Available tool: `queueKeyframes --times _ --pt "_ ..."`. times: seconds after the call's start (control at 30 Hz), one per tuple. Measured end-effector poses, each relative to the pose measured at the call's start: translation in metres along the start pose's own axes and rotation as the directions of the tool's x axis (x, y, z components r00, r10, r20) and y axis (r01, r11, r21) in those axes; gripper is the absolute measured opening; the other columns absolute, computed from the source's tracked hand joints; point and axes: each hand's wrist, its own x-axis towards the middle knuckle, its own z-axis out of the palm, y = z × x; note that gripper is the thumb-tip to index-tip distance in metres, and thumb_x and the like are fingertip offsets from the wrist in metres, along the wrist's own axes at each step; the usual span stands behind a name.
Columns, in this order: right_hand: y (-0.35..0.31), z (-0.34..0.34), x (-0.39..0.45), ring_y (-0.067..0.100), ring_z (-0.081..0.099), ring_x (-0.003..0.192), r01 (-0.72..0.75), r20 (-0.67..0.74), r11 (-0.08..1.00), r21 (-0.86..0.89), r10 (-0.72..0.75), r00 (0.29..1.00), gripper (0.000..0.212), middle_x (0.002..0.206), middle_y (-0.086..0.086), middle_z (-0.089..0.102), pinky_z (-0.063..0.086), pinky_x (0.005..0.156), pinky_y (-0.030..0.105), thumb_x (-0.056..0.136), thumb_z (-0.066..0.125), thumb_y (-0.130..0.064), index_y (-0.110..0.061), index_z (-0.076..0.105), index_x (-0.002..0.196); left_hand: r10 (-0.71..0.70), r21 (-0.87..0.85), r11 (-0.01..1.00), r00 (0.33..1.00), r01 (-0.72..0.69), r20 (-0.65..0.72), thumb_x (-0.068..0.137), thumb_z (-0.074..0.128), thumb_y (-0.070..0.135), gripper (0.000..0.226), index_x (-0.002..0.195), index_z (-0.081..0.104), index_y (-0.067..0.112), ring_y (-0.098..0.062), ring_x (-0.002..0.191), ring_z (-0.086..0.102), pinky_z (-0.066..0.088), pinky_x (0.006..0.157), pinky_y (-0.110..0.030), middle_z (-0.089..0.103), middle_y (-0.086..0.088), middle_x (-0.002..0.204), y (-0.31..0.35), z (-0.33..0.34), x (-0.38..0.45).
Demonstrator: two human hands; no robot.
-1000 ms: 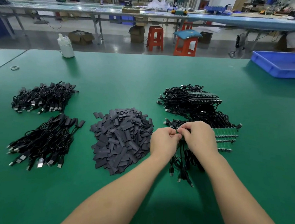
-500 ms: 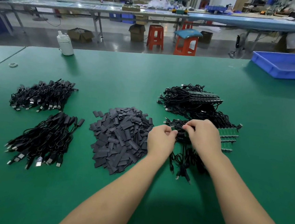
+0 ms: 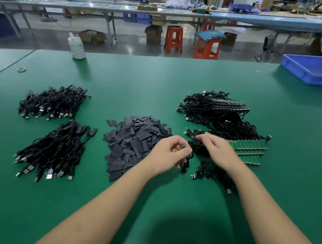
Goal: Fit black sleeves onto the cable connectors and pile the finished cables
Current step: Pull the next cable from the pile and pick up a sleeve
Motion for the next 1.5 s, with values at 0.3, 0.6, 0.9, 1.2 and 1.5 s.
queueKeyframes --times 0.3,0.6,0.9,1.2,1.5 --pt "-0.037 0.054 -0.02 0.008 0.052 0.068 -0.129 0.365 0.932 0.338 -0.003 0.931 0.041 0.074 -0.01 0.06 0.042 0.066 0.022 0.104 0.04 -0.048 -0.027 0.072 0.089 -0.082 0.169 0.981 0.993 0.096 -0.085 0.094 0.064 0.018 0.006 0.093 0.069 0.02 -0.006 0.047 0.055 0.042 0.048 -0.019 0.07 -0.002 0.063 -0.021 -0.038 -0.008" --pt "-0.044 0.103 -0.023 0.006 0.041 0.051 -0.13 0.335 0.94 0.315 0.018 0.942 0.02 0.065 -0.008 0.069 0.034 0.049 0.019 0.093 0.063 -0.028 -0.02 0.076 0.081 -0.256 0.061 0.959 0.936 0.277 -0.24 0.086 0.073 0.016 0.006 0.08 0.072 0.018 -0.011 0.05 0.052 0.046 0.057 -0.024 0.067 0.005 0.06 -0.061 -0.062 -0.024" --pt "-0.021 0.115 -0.024 0.014 0.063 0.059 -0.364 0.333 0.799 0.478 0.219 0.917 0.012 0.087 0.006 0.077 0.048 0.05 0.023 0.096 0.064 -0.017 -0.01 0.072 0.1 0.016 0.75 0.592 0.926 0.295 -0.377 0.093 0.058 0.032 0.005 0.096 0.062 0.035 -0.013 0.087 0.056 0.047 0.074 -0.029 0.051 0.011 0.101 -0.084 -0.119 -0.043" --pt "-0.009 0.122 -0.033 0.01 0.064 0.057 -0.302 0.3 0.828 0.472 0.171 0.938 0.016 0.096 -0.012 0.077 0.041 0.045 0.02 0.096 0.064 -0.023 -0.031 0.067 0.109 -0.095 0.825 0.497 0.961 0.271 -0.259 0.089 0.064 0.046 0.035 0.12 0.054 0.034 -0.015 0.101 0.057 0.052 0.087 -0.035 0.048 0.011 0.113 -0.111 -0.146 -0.061" --pt "-0.001 0.124 -0.032 0.011 0.063 0.059 -0.296 0.322 0.832 0.469 0.152 0.935 0.019 0.098 -0.007 0.077 0.041 0.045 0.02 0.097 0.063 -0.023 -0.022 0.069 0.115 0.104 0.776 0.595 0.938 0.208 -0.331 0.088 0.071 0.033 0.004 0.089 0.067 0.032 -0.01 0.08 0.057 0.05 0.07 -0.029 0.051 0.016 0.094 -0.106 -0.138 -0.061"
